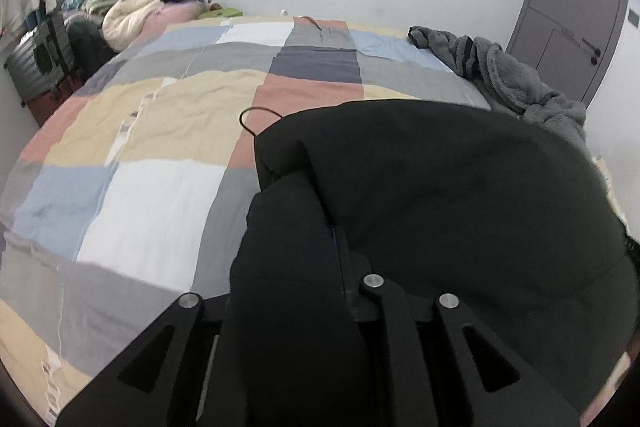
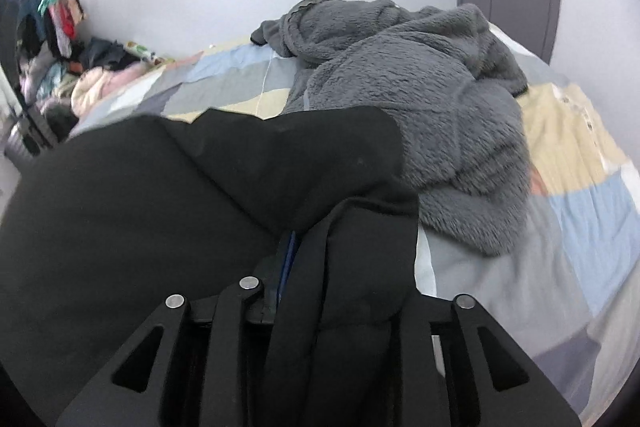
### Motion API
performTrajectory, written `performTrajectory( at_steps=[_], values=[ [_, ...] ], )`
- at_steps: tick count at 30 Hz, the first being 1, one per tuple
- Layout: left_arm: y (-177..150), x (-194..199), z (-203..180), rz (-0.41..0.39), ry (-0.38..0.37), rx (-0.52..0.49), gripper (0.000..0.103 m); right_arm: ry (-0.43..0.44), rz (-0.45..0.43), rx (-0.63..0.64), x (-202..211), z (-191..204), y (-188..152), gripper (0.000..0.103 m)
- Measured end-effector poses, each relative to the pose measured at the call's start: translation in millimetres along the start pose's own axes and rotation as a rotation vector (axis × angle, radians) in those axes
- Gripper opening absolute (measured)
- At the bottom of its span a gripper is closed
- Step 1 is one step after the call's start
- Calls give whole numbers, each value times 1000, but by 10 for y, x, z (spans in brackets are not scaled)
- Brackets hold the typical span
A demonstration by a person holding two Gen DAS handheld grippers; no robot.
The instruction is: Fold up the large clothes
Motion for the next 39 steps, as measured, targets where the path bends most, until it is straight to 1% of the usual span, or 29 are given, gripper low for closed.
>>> performTrajectory(
  at_steps=[1,2,3,4,5,6,7,9,10,11,13,15,16,17,18,19,23,26,28,30,32,35,37,39],
  values=[
    [-22,71,30,5,-15,31,26,20,6,-16,86,-7,-10,26],
    [-35,128,54,8,-32,56,39,31,10,-27,157,-10,-11,32],
    [-39,195,66,5,-49,73,45,43,10,-38,268,-14,-17,37],
    [-38,295,76,-5,-54,81,57,47,-1,-47,379,-15,-13,57],
    [-26,415,95,-19,-33,80,68,48,-20,-50,486,-15,0,79],
    [-7,527,102,-36,-11,73,74,52,-46,-46,643,-9,15,84],
    [13,632,103,-53,-2,67,79,54,-59,-40,778,-4,29,85],
    [57,851,80,-73,-9,59,80,48,-75,-37,994,10,80,85],
    [91,1022,47,-89,-7,51,80,48,-93,-33,1133,38,120,85],
    [117,1112,33,-99,-3,45,82,55,-121,-29,1315,76,173,85],
    [181,1421,-55,-138,-9,24,84,69,-174,-26,1652,143,263,86],
    [243,1788,-172,-186,-22,-2,87,86,-239,-10,2049,255,373,89],
    [268,1927,-208,-203,-24,-12,91,95,-281,3,2308,344,425,93],
    [288,2057,-251,-216,-27,-24,98,104,-309,14,2480,404,461,99],
    [303,2231,-309,-231,-31,-42,101,121,-350,32,2717,496,492,101],
    [313,2356,-342,-250,-33,-52,102,134,-380,50,2912,578,522,103],
    [329,2948,-447,-330,-18,-90,103,186,-453,92,3562,844,546,103],
    [312,3405,-514,-394,-6,-115,103,214,-515,129,4036,1029,458,103],
    [286,3629,-526,-430,-10,-115,103,214,-553,151,4283,1117,370,103],
    [244,3843,-564,-468,-12,-125,103,228,-584,170,4511,1207,248,103],
    [168,4077,-612,-516,10,-147,103,251,-609,178,4664,1269,131,103],
    [61,4246,-663,-552,34,-148,103,284,-647,173,4886,1340,-71,103],
    [-28,4333,-729,-577,25,-148,103,300,-663,177,4972,1363,-205,103],
    [-115,4360,-802,-583,1,-155,103,313,-670,193,5033,1415,-348,103]
  ],
)
Point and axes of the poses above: each gripper's, at about its wrist camera, not at the fingertips, and x roughly against the way its jaws point, z to its left, y to its top, the point moved 8 cm from there along -x, roughly the way its jaws point, and after that the axes turned 10 degrees about -x, right-handed, at the moved point
